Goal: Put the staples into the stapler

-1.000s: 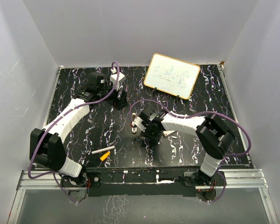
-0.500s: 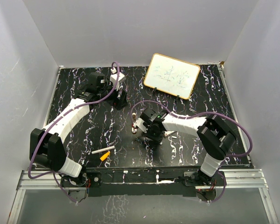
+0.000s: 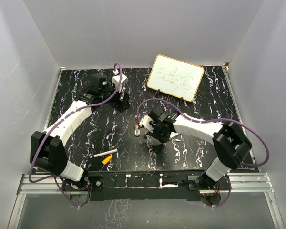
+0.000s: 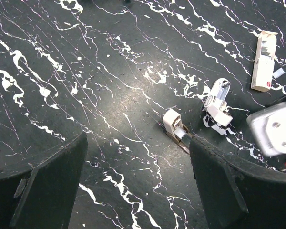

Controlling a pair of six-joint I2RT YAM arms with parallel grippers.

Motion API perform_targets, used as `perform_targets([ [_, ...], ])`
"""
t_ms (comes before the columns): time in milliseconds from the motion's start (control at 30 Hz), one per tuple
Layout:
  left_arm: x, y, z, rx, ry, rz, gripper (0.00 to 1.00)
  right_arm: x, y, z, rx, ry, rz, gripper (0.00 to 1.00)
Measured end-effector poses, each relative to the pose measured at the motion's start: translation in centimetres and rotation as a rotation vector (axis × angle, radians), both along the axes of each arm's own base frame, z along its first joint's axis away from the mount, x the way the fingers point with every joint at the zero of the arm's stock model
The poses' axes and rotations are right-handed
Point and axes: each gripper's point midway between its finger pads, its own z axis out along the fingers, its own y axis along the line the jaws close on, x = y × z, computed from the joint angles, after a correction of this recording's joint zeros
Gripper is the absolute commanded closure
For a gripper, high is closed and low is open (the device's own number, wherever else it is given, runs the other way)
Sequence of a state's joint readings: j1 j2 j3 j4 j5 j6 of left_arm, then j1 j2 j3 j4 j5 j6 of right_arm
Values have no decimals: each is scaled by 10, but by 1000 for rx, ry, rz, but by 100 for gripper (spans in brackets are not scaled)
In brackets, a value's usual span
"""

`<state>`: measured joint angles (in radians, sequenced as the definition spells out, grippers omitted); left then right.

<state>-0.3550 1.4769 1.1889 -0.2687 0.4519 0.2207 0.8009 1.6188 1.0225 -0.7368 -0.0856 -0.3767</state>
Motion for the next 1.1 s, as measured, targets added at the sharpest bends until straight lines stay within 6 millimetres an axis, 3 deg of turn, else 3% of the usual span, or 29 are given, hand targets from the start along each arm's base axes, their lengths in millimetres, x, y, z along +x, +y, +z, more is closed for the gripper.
perform_targets([
  [200,0,-1,2,-5,-18,-34,16,24,-6,39,149,-69,-29,90],
  [333,-8,-10,-2,-9,-34,-134,17,50,-17,67,271,-138,-93,90],
  [400,-17,-22,-8,21,-49,-213,17,67,-26,82,334,-186,-138,90],
  [633,-79,-83,-54,167,-42,-584,19,116,-66,121,492,-320,-313,90],
  [767,-85,-93,-83,249,-16,-656,20,124,-86,131,563,-344,-390,89],
  [900,-80,-100,-106,320,2,-660,23,121,-100,127,597,-334,-442,89],
  [1100,-78,-113,-117,343,15,-670,35,119,-102,127,630,-314,-451,89],
])
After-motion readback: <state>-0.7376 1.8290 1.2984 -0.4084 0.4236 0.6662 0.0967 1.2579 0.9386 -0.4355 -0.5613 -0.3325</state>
